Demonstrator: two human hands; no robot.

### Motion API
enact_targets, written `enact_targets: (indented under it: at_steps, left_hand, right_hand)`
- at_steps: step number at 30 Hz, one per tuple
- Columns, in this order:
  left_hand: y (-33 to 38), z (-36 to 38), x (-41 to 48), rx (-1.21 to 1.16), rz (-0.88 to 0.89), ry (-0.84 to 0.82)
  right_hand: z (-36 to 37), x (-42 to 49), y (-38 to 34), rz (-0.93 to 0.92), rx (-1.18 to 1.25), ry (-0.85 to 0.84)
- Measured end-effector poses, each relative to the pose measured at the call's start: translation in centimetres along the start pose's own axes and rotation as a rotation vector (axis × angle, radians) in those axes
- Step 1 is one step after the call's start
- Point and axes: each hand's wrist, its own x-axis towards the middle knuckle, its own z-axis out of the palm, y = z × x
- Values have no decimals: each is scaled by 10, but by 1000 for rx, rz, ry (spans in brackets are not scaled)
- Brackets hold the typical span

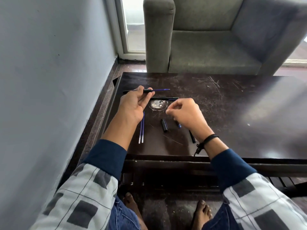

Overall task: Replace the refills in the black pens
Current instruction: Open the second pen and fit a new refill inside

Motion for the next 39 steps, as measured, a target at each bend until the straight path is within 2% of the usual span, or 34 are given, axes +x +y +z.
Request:
enact_targets:
  at_steps: [3,6,13,19,23,28,33,36,39]
  left_hand:
    - [-9,4,-4,13,-18,-27]
    - [-17,6,-7,10,-44,-63]
    - [-28,12,-14,6,-97,-121]
    - [-20,8,-11,-69,-72,-76]
    - [-25,10,-13,-85,-78,-68]
    - [-35,15,-20,-62,-94,-75]
    - [-25,12,-16,-46,-79,-48]
    - [-18,11,-17,-20,-44,-24]
    - [-15,11,-18,-2,-37,-18]
  right_hand:
    - [-5,4,-4,165,565,-12]
    - [-4,6,-1,297,821,-50]
    - [3,9,0,315,1119,-23]
    - [-7,17,4,356,1314,103]
    - [-1,15,3,313,1386,68]
    - [6,11,0,275,1360,10]
    - [-16,20,3,254,1267,158]
    - [-39,27,9,165,951,253]
    - [-61,35,26,115,423,236]
